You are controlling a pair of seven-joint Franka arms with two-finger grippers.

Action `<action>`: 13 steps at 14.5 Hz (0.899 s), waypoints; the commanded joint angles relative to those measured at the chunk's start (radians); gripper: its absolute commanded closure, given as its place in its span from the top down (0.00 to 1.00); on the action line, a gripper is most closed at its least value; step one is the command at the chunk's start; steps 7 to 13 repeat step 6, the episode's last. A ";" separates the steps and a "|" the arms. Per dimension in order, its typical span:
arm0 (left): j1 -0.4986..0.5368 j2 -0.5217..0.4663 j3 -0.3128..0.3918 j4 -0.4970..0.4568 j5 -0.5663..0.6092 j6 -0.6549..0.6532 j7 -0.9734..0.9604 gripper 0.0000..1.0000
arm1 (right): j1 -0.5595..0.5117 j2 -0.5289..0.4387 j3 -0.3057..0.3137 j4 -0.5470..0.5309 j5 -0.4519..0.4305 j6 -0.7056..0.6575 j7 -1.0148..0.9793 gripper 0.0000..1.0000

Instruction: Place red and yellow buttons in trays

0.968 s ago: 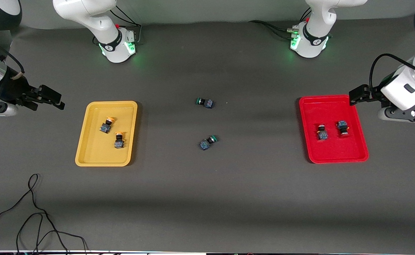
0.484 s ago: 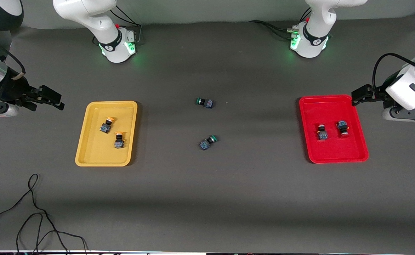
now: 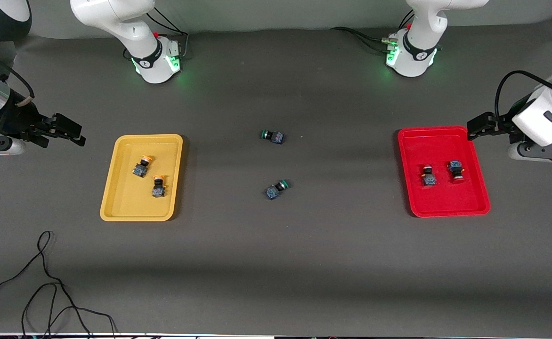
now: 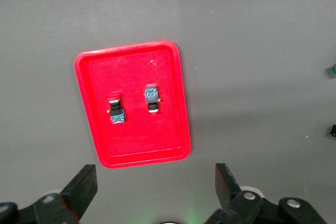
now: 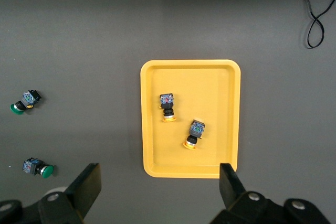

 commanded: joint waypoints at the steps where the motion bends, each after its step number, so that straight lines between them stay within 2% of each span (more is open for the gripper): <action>1: -0.009 -0.012 0.012 0.002 0.007 -0.016 -0.009 1.00 | 0.002 0.012 -0.002 0.019 -0.018 -0.020 -0.020 1.00; 13: -0.011 -0.012 0.012 0.001 0.024 -0.026 -0.014 1.00 | 0.002 0.015 -0.002 0.016 -0.025 -0.020 -0.022 1.00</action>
